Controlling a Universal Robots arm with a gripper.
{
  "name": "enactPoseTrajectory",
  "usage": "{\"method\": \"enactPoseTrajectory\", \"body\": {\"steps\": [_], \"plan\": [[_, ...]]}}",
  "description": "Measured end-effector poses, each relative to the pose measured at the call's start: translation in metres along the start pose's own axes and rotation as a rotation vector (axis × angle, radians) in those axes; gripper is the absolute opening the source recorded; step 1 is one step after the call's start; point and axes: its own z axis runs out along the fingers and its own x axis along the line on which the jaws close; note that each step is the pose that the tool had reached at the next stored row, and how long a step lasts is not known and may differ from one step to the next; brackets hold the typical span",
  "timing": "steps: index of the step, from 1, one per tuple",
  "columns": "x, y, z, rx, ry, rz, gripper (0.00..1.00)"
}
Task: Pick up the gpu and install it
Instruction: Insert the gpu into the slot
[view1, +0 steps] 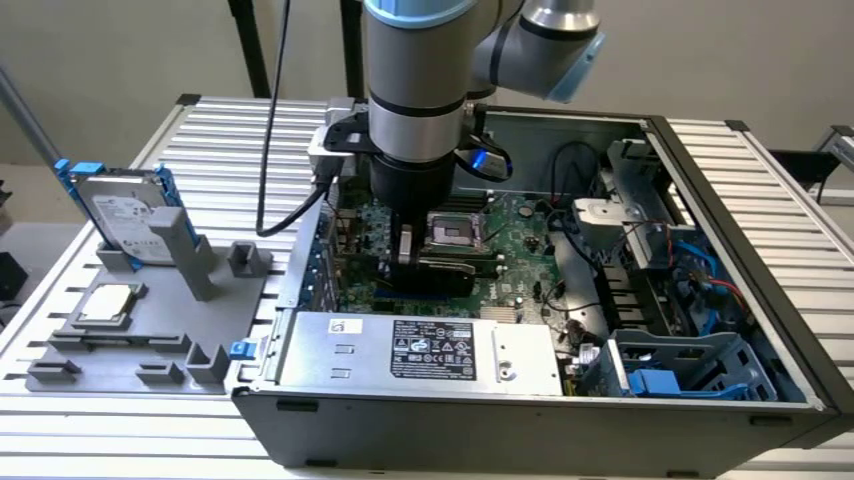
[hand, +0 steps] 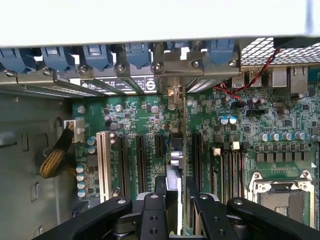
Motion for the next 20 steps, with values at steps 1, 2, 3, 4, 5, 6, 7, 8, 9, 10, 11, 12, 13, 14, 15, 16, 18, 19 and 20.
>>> {"method": "enactPoseTrajectory", "body": {"steps": [1, 2, 3, 4, 5, 6, 7, 8, 9, 10, 11, 12, 13, 14, 15, 16, 18, 19, 20], "plan": [[0.0000, 0.0000, 0.0001, 0.0001, -0.0002, 0.000, 0.26], [0.0000, 0.0000, 0.0001, 0.0001, -0.0002, 0.000, 0.26], [0.0000, 0.0000, 0.0002, 0.0001, -0.0003, 0.000, 0.26], [0.0000, 0.0000, 0.0002, 0.0001, -0.0003, 0.000, 0.26], [-0.0001, 0.0000, 0.0001, 0.0002, -0.0003, 0.000, 0.26], [-0.0001, 0.0000, 0.0001, 0.0002, -0.0003, 0.000, 0.26], [-0.0004, 0.0000, -0.0001, 0.0002, -0.0004, 0.000, 0.26], [-0.0008, 0.0001, -0.0005, 0.0004, -0.0007, 0.000, 0.26], [-0.0014, 0.0002, -0.0011, 0.0005, -0.0010, 0.000, 0.26], [-0.0020, 0.0001, -0.0017, 0.0008, -0.0017, 0.000, 0.26], [-0.0024, 0.0001, -0.0024, 0.0006, -0.0009, 0.000, 0.26], [-0.0025, 0.0002, -0.0028, 0.0004, -0.0005, 0.000, 0.26], [-0.0025, 0.0006, -0.0028, 0.0004, -0.0005, 0.000, 0.26], [-0.0025, 0.0010, -0.0028, 0.0003, -0.0004, 0.000, 0.26], [-0.0025, 0.0014, -0.0028, 0.0003, -0.0005, 0.000, 0.26], [-0.0025, 0.0019, -0.0028, 0.0004, -0.0004, 0.000, 0.26], [-0.0024, 0.0024, -0.0025, 0.0002, 0.0001, 0.000, 0.26], [-0.0024, 0.0025, -0.0022, 0.0002, 0.0005, 0.000, 0.26], [-0.0024, 0.0026, -0.0018, 0.0003, 0.0012, 0.000, 0.26]]}}
